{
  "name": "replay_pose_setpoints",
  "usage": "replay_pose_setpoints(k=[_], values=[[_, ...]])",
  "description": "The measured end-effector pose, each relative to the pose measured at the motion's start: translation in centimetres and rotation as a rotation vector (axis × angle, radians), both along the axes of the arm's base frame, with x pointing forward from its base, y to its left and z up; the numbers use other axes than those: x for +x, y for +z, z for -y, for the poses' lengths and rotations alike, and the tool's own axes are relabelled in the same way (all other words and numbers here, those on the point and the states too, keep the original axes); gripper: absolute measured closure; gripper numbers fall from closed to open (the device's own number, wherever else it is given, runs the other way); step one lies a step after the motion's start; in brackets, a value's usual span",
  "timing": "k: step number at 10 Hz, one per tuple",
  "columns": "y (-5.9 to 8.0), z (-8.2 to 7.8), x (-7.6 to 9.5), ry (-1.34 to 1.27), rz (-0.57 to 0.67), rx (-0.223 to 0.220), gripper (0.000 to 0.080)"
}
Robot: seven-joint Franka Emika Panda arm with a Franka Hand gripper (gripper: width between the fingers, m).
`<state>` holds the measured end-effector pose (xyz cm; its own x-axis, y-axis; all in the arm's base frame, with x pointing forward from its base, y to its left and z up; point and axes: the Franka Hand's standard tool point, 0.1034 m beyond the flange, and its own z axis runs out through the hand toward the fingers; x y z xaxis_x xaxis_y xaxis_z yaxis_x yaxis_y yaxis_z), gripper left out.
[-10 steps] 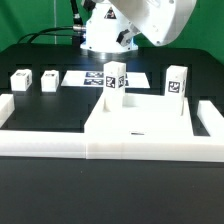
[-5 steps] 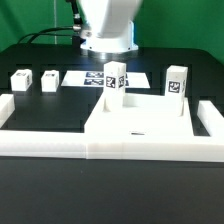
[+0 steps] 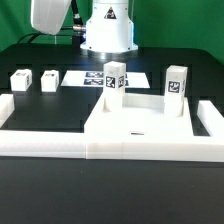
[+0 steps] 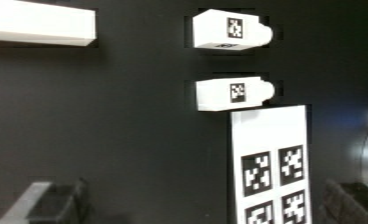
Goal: Assemble square table
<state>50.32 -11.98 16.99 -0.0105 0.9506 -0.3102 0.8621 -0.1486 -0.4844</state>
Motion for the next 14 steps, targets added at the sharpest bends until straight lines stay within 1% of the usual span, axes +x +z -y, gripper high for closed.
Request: replay_pose_setpoints(k=[1,2,3,4,5,6,7,8,9,10,11,12,13,14], values=[[0.0,-0.1,0.0,-0.03,0.01,-0.018,0.0151],[-0.1,-0.1,0.0,-0.096,0.032,-0.06,0.0151],[-0.1,0.0,-0.1,-0.147,0.047,-0.09,0.0151],[-0.7,1.3,-0.7,-0.272,0.083,-0.128,0.0151],[-1.7,2.9,-2.4,-0.46,0.115,-0.196,0.0151],[-2.6,3.4,-3.7,-0.548,0.109,-0.245,0.0151],[-3.7,2.8,-4.2,-0.688,0.101,-0.291,0.0151],[-4.6,1.9,-4.3,-0.83,0.071,-0.329,0.0151],[-5.2,1.8,-3.8,-0.865,0.087,-0.32,0.0151],[-5.1,1.7,-3.7,-0.914,0.101,-0.356,0.0151],[-5.1,1.5,-3.7,-0.94,0.107,-0.376,0.0151],[-5.2,1.3,-3.6,-0.992,0.118,-0.415,0.0151],[-5.2,1.2,-3.6,-1.018,0.124,-0.434,0.0151],[-5.4,1.1,-3.8,-1.101,0.131,-0.487,0.0151]])
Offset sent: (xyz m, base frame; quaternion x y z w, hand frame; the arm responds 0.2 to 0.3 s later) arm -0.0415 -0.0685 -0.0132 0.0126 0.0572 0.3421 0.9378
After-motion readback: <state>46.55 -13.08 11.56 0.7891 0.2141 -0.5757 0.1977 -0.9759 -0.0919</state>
